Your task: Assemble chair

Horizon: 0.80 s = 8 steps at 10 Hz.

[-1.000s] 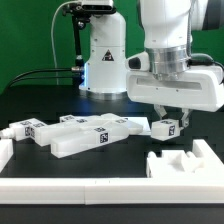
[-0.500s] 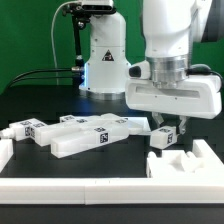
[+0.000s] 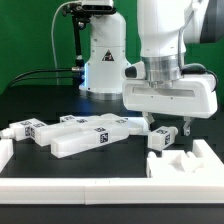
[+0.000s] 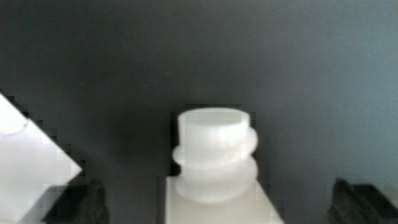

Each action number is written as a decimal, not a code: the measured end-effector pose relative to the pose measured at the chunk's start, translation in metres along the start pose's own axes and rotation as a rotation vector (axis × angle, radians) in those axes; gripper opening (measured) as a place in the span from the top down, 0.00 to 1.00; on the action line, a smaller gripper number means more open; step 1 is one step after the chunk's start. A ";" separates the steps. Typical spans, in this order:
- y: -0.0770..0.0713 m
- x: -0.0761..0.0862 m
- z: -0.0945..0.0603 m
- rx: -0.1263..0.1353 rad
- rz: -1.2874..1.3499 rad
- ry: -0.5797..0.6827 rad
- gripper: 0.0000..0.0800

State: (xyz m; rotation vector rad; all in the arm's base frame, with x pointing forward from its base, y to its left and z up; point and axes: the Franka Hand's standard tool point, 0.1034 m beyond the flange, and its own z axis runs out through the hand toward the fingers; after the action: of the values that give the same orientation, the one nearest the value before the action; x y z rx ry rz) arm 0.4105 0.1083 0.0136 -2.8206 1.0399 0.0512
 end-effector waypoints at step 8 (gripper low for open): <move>-0.006 0.048 -0.033 0.013 0.035 -0.584 0.19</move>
Offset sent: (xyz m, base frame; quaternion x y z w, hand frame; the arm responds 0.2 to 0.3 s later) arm 0.0373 -0.0139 0.0163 -0.0170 -0.1865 0.0076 0.9823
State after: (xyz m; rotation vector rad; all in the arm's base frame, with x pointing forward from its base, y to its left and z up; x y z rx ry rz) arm 0.4508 0.0773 0.0433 -2.5155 0.9300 0.8088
